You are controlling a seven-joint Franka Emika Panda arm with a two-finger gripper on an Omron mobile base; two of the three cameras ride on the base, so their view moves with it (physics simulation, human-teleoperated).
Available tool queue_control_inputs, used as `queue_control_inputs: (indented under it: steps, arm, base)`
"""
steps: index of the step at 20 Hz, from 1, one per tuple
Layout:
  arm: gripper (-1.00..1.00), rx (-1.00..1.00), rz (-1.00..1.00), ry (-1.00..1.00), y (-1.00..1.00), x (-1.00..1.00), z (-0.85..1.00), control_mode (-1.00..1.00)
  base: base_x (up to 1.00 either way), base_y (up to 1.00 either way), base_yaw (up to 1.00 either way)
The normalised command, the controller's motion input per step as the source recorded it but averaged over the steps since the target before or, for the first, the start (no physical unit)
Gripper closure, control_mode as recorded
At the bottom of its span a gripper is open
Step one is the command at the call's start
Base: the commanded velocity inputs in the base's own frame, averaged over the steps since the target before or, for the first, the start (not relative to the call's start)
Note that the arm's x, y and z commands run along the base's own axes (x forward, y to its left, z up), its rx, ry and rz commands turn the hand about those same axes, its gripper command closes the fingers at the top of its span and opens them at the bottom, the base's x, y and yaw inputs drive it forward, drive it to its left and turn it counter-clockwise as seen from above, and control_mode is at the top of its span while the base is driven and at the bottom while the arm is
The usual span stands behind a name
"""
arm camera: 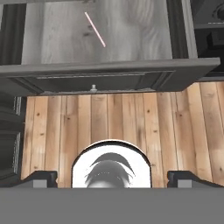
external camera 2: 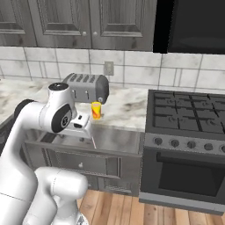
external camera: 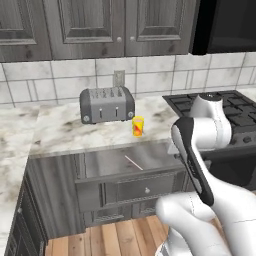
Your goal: Pick up the straw from the left drawer and put it inside the smoothie cup.
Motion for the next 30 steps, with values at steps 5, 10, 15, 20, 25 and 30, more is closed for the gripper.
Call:
queue_control_inputs:
  steps: [5,10,15,20,25,30]
  arm:
    - [-1.0,-0.01,0.0,0.0,0.11,0.17,-0.14,-1.0]
    - [-1.0,0.0,0.0,0.0,0.0,0.17,-0.29,-1.0]
    - [-1.0,0.0,0.0,0.0,0.0,0.06,-0.36,-1.0]
    - [-1.0,0.0,0.0,0.0,0.13,0.0,-0.5,-1.0]
    - [-1.0,0.0,0.0,0.0,0.2,0.08,-0.13,-1.0]
    - [-1.0,0.0,0.0,0.02,0.23,0.24,0.0,-1.0]
  base:
    - [0.0,0.0,0.0]
    - [0.0,0.0,0.0]
    - [0.0,0.0,0.0]
    - [0.0,0.0,0.0]
    - [0.0,0.0,0.0]
    - [0.0,0.0,0.0]
